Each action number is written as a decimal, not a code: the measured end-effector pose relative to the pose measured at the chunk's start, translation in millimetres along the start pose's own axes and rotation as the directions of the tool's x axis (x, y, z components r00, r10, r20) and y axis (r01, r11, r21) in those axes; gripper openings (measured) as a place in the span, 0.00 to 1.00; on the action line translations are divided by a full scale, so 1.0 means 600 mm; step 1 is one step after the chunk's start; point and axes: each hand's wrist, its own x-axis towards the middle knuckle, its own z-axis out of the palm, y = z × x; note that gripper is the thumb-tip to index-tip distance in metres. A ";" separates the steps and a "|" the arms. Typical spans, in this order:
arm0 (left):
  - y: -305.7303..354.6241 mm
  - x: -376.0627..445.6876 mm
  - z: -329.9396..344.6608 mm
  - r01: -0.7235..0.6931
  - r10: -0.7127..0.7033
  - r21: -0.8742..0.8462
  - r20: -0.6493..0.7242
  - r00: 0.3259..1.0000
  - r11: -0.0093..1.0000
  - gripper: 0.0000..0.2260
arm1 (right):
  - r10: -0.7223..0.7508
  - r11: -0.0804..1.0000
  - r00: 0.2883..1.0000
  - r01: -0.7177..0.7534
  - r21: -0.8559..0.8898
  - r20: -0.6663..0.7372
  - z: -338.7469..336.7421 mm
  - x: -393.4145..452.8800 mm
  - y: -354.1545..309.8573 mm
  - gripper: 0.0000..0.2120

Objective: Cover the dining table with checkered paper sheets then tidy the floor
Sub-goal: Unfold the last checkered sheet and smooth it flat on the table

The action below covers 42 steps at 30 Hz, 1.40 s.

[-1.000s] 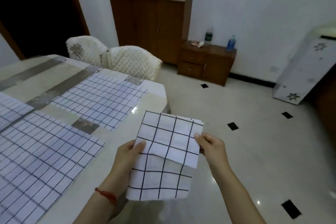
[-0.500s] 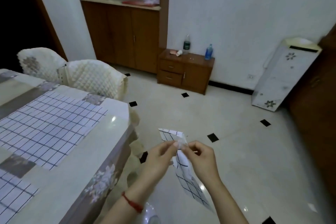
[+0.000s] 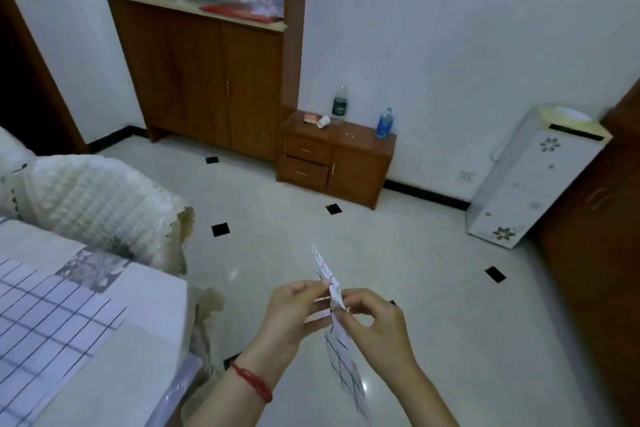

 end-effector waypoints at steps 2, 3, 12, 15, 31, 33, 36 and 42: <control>0.027 0.048 0.006 -0.026 0.027 0.016 -0.033 0.999 1.000 0.07 | 0.047 0.997 0.999 -0.049 0.063 0.027 0.002 0.055 0.004 0.06; 0.038 0.068 0.009 -0.052 0.054 0.040 -0.053 0.997 0.998 0.06 | 0.082 0.989 0.996 -0.085 0.125 0.028 0.005 0.080 0.006 0.05; 0.104 0.260 0.008 -0.222 0.278 0.253 -0.211 0.937 0.942 0.10 | 0.165 0.956 0.986 -0.166 0.240 0.027 0.050 0.317 0.045 0.11; 0.135 0.338 -0.012 -0.230 0.293 0.247 -0.261 0.920 0.941 0.13 | 0.166 0.968 0.986 -0.165 0.191 0.012 0.050 0.413 0.073 0.15; 0.367 0.675 -0.134 0.045 0.631 0.858 -0.410 0.659 0.511 0.23 | -0.298 0.911 0.833 0.395 -0.122 0.467 0.073 0.974 0.031 0.06; 0.410 0.721 -0.122 -0.064 0.708 0.919 -0.253 0.659 0.388 0.30 | -0.333 0.845 0.731 0.512 -0.156 0.596 0.106 1.021 0.005 0.07; 0.479 0.797 -0.131 -0.172 0.686 0.950 -0.058 0.725 0.262 0.24 | -0.362 0.815 0.652 0.568 -0.112 0.666 0.164 1.088 -0.028 0.08; 0.586 0.894 -0.232 -0.320 0.603 0.759 -0.118 0.789 0.567 0.19 | -0.334 0.894 0.724 0.446 -0.040 0.604 0.263 1.234 -0.055 0.10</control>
